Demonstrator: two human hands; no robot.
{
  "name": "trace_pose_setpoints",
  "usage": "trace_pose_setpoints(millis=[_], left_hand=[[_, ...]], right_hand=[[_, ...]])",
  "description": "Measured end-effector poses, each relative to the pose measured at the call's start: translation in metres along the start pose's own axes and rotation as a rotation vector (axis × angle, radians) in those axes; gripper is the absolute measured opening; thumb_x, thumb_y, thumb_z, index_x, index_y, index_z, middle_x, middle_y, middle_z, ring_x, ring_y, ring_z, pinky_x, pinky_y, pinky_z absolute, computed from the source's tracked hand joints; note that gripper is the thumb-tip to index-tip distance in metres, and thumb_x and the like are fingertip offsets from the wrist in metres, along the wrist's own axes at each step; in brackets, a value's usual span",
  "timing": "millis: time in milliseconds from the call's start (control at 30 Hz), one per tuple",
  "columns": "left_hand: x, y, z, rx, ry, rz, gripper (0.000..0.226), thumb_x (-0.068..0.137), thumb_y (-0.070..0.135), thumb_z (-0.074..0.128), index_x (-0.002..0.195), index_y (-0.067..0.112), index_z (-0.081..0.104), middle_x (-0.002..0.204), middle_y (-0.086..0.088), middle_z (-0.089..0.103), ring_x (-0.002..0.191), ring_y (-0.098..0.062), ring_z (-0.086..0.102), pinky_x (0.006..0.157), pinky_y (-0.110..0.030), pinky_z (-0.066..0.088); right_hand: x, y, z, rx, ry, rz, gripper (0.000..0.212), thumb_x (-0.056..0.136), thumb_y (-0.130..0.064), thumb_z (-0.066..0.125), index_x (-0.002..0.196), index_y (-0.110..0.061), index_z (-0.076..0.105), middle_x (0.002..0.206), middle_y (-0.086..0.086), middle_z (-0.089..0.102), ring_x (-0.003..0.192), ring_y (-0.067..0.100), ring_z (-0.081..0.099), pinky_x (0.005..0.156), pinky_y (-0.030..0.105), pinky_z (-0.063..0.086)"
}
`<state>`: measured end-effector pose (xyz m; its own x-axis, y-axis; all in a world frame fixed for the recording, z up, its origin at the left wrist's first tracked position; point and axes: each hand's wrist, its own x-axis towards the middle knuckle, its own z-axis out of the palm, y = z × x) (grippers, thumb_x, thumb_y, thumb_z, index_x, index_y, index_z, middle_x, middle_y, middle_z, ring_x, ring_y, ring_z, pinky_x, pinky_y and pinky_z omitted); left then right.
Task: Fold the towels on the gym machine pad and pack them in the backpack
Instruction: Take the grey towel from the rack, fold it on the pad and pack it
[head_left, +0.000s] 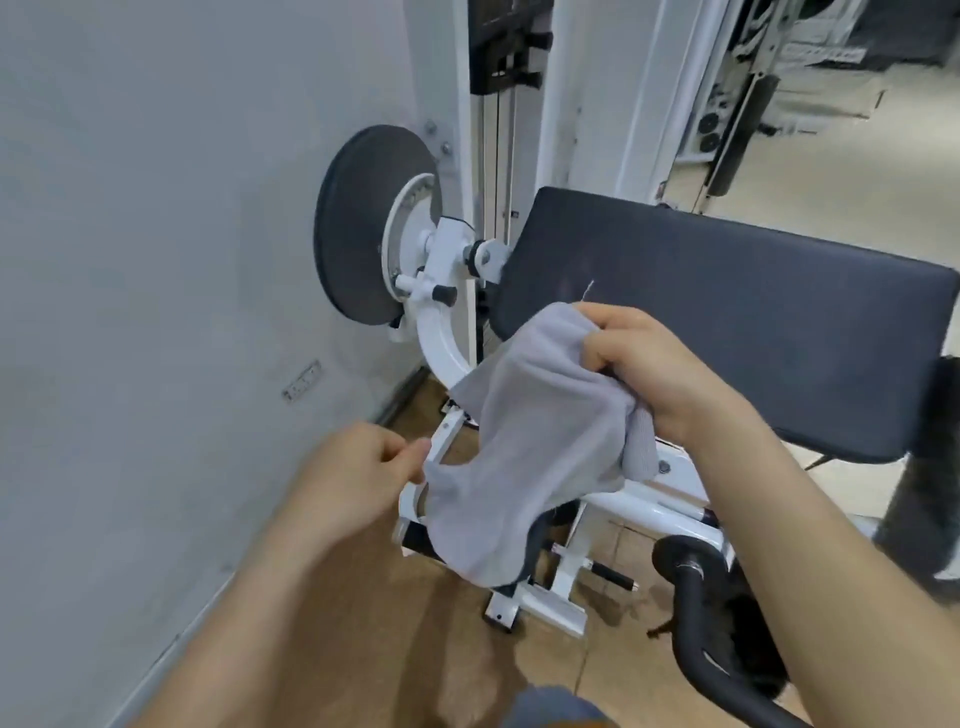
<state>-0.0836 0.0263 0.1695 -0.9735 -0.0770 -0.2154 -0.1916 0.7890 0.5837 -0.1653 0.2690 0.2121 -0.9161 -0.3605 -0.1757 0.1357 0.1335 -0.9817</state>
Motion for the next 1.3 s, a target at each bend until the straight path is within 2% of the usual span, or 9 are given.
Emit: trace_pose_setpoints(millis=[67, 167, 267, 333, 500, 700, 800, 1000, 1300], left_hand=[[0.022, 0.019, -0.003, -0.319, 0.115, 0.152, 0.011, 0.093, 0.033, 0.06, 0.095, 0.035, 0.071, 0.092, 0.019, 0.07, 0.089, 0.005, 0.062, 0.074, -0.013, 0.046], [0.064, 0.047, -0.001, -0.577, -0.099, 0.404, 0.037, 0.088, 0.027, 0.062, 0.124, 0.036, 0.06, 0.127, 0.018, 0.061, 0.123, -0.003, 0.053, 0.1, -0.022, 0.043], [0.095, 0.067, 0.007, -0.648, -0.494, 0.444, 0.034, 0.087, 0.026, 0.06, 0.116, 0.009, 0.067, 0.115, -0.007, 0.07, 0.109, -0.023, 0.064, 0.101, -0.041, 0.048], [0.115, 0.072, 0.016, -0.675, -0.692, 0.416, 0.028, 0.088, 0.026, 0.061, 0.106, 0.006, 0.07, 0.098, -0.002, 0.073, 0.089, -0.015, 0.068, 0.083, -0.027, 0.052], [0.181, 0.09, 0.054, -0.513, -0.838, 0.257, 0.024, 0.083, 0.033, 0.07, 0.097, 0.014, 0.074, 0.099, -0.005, 0.075, 0.09, -0.018, 0.071, 0.075, -0.025, 0.055], [0.278, 0.124, 0.085, -0.277, -0.743, 0.164, 0.049, 0.068, 0.048, 0.082, 0.095, 0.008, 0.073, 0.094, -0.007, 0.074, 0.086, -0.026, 0.07, 0.075, -0.038, 0.055], [0.324, 0.165, 0.089, -0.39, -0.676, 0.187, 0.035, 0.066, 0.05, 0.081, 0.07, 0.019, 0.065, 0.071, 0.001, 0.062, 0.064, -0.012, 0.058, 0.055, -0.023, 0.043], [0.4, 0.252, 0.127, -0.08, -0.147, 0.404, 0.007, 0.084, 0.025, 0.071, 0.088, 0.02, 0.067, 0.082, 0.006, 0.065, 0.073, -0.008, 0.057, 0.063, -0.022, 0.044], [0.443, 0.282, 0.145, 0.165, -0.111, 0.376, 0.033, 0.079, 0.048, 0.073, 0.069, 0.017, 0.067, 0.069, 0.002, 0.066, 0.068, -0.013, 0.059, 0.058, -0.028, 0.044]], right_hand=[[0.003, -0.014, -0.001, -0.037, -0.156, 0.02, 0.026, 0.071, -0.007, 0.051, 0.093, 0.004, 0.061, 0.079, 0.012, 0.05, 0.071, 0.024, 0.045, 0.058, 0.028, 0.038], [0.007, -0.02, -0.011, -0.003, -0.331, 0.026, 0.02, 0.088, -0.011, 0.056, 0.101, -0.006, 0.071, 0.094, 0.01, 0.07, 0.084, 0.02, 0.064, 0.073, 0.027, 0.052], [0.011, -0.016, -0.039, 0.148, -0.251, 0.014, 0.02, 0.089, -0.006, 0.056, 0.1, -0.002, 0.072, 0.091, 0.01, 0.073, 0.082, 0.018, 0.069, 0.07, 0.026, 0.055], [0.011, -0.009, -0.067, 0.241, -0.183, 0.0, 0.021, 0.086, -0.007, 0.055, 0.095, -0.001, 0.073, 0.086, 0.011, 0.072, 0.077, 0.02, 0.069, 0.068, 0.027, 0.056], [0.025, 0.016, -0.147, 0.332, -0.006, -0.004, 0.02, 0.087, -0.005, 0.053, 0.09, -0.001, 0.072, 0.08, 0.012, 0.069, 0.07, 0.021, 0.068, 0.063, 0.028, 0.055], [0.049, 0.057, -0.28, 0.211, 0.401, 0.187, 0.019, 0.091, -0.009, 0.056, 0.104, -0.002, 0.068, 0.095, 0.014, 0.068, 0.087, 0.024, 0.062, 0.067, 0.024, 0.055], [0.054, 0.072, -0.337, -0.047, 0.545, 0.278, 0.01, 0.09, -0.014, 0.064, 0.091, -0.012, 0.073, 0.092, 0.005, 0.071, 0.085, 0.018, 0.063, 0.073, 0.024, 0.05], [0.094, 0.1, -0.414, -0.573, 0.95, 0.216, 0.014, 0.086, -0.031, 0.067, 0.089, -0.018, 0.073, 0.089, 0.005, 0.071, 0.088, 0.023, 0.062, 0.077, 0.035, 0.049], [0.11, 0.114, -0.473, -0.967, 1.106, 0.246, 0.038, 0.084, -0.052, 0.064, 0.088, -0.015, 0.069, 0.09, 0.013, 0.068, 0.092, 0.037, 0.057, 0.071, 0.038, 0.044]])
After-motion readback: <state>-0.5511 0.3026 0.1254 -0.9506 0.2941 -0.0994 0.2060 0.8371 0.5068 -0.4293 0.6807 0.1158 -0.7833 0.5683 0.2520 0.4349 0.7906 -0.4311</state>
